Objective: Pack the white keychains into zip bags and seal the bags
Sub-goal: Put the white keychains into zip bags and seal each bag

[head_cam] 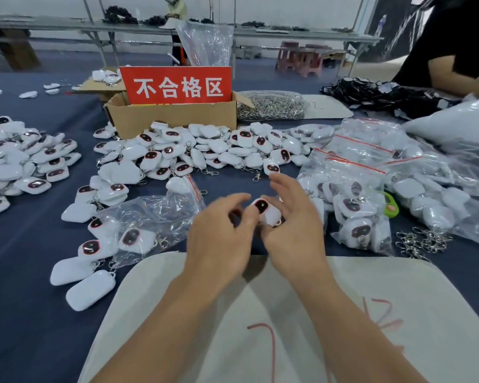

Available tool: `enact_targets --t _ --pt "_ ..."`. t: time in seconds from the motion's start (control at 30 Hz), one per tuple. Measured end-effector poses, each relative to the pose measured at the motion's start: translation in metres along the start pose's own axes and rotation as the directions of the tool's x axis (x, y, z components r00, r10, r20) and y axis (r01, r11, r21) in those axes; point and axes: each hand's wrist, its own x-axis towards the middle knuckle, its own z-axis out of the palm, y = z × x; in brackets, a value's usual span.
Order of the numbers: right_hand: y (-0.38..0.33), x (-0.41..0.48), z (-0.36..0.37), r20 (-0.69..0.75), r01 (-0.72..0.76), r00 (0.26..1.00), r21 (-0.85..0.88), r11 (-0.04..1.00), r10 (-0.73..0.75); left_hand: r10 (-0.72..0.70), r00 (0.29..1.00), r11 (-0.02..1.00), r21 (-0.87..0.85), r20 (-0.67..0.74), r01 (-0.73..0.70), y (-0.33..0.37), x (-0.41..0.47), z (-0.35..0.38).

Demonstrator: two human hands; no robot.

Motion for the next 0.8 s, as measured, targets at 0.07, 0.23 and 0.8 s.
enact_targets --t 0.07,0.23,0.8 --pt "-0.001 -0.003 0.002 0.01 -0.031 0.999 0.056 0.998 0.031 -0.066 0.99 0.987 -0.137 0.127 0.083 -0.003 0.002 0.007" --pt "-0.001 0.004 0.005 0.179 -0.012 0.983 -0.148 0.989 0.038 -0.073 0.996 0.97 -0.23 0.055 0.083 -0.011 0.012 0.006" --pt "-0.01 0.015 -0.009 0.232 -0.354 0.921 0.168 0.92 0.312 -0.117 0.966 0.824 -0.521 0.229 0.223 -0.012 0.016 -0.006"
